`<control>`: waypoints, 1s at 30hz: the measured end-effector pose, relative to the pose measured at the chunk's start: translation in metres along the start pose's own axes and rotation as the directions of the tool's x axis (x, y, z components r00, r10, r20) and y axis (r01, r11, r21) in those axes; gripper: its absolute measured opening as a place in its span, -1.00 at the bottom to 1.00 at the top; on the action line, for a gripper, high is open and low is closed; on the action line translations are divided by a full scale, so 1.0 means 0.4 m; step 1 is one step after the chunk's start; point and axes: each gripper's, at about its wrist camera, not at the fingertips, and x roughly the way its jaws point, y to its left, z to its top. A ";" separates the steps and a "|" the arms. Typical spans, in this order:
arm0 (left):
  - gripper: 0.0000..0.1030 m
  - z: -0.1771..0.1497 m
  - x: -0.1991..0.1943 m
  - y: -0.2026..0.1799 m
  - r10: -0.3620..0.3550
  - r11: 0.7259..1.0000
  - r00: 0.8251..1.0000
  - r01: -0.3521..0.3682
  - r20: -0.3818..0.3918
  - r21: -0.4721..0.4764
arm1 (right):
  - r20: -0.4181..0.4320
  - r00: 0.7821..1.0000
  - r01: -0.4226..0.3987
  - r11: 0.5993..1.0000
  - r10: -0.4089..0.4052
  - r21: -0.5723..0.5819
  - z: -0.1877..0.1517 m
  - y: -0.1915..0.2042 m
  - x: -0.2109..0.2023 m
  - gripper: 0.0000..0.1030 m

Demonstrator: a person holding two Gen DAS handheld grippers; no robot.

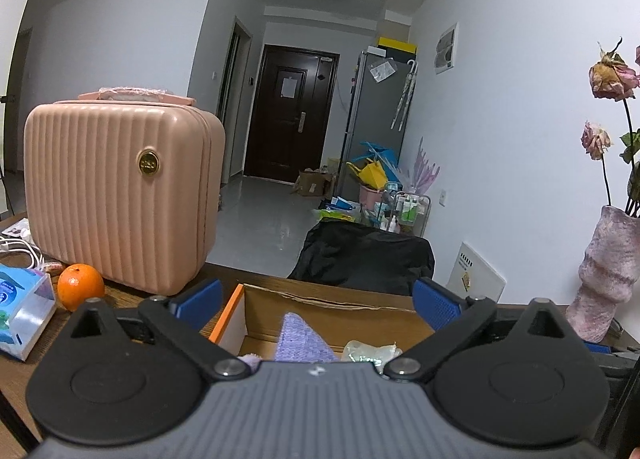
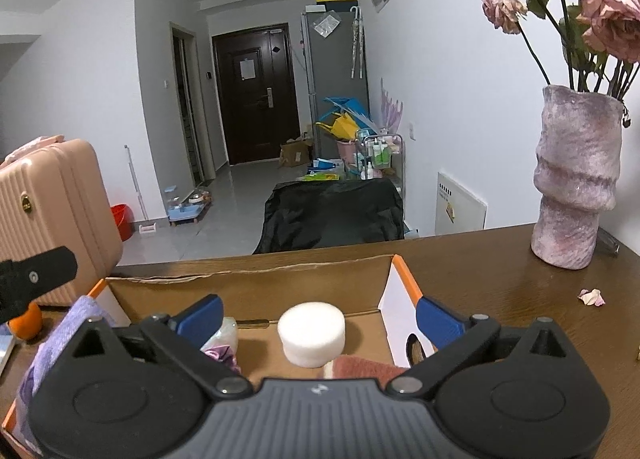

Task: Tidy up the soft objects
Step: 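Lower the foam cylinder and plastic cup into the box and open both tools, then withdraw both tools from the box toward the blue handkerchief pack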

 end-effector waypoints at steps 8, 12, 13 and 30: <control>1.00 -0.005 -0.039 0.006 0.000 1.000 1.000 0.000 0.005 0.010 | 0.007 1.000 -0.012 0.999 0.013 -0.044 -0.020 0.004 -0.042 1.00; 1.00 -0.013 -0.060 0.004 -0.001 1.000 1.000 0.001 0.010 0.027 | 0.020 1.000 -0.015 0.998 0.017 -0.069 -0.033 0.004 -0.072 1.00; 1.00 -0.015 -0.066 0.004 -0.002 1.000 1.000 0.001 0.012 0.031 | 0.023 1.000 -0.017 0.997 0.019 -0.073 -0.037 0.004 -0.079 1.00; 1.00 -0.066 -0.165 0.033 0.015 0.999 1.000 -0.014 -0.013 0.051 | 0.033 0.998 -0.041 0.994 0.044 -0.101 -0.120 -0.010 -0.196 1.00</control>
